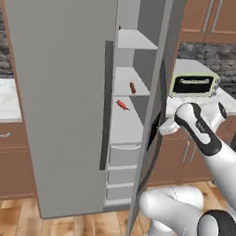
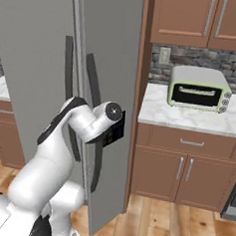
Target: Store the hot dog in the freezer for long-term storage. Close the freezer door after placing the cooked food.
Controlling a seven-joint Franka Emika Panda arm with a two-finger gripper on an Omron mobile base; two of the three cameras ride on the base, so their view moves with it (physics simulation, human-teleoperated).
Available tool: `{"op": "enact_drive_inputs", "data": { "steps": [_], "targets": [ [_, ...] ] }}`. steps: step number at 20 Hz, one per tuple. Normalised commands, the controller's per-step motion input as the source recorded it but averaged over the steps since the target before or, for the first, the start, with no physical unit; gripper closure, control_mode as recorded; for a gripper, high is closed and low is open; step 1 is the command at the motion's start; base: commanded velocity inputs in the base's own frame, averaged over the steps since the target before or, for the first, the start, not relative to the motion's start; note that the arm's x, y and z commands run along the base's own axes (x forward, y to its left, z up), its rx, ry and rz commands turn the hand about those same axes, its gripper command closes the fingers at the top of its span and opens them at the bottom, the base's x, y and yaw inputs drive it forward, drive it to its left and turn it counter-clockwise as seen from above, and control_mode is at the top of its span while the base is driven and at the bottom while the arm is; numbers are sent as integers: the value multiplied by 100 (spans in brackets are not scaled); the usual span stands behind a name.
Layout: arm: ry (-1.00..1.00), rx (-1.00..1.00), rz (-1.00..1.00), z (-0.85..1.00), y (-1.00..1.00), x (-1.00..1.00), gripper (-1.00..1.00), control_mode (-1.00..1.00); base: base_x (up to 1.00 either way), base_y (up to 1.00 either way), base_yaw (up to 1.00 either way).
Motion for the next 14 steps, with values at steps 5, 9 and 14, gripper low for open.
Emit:
{"op": "enact_drive_inputs", "data": {
  "steps": [5, 9, 14],
  "targets": [
    [20, 0, -8, 8, 5, 61, -100, -100, 0, 0, 0],
    [14, 0, -16, 1, 10, 50, -100, -100, 0, 0, 0],
    [9, 0, -25, 0, 28, 36, -100, -100, 0, 0, 0]
  ]
}}
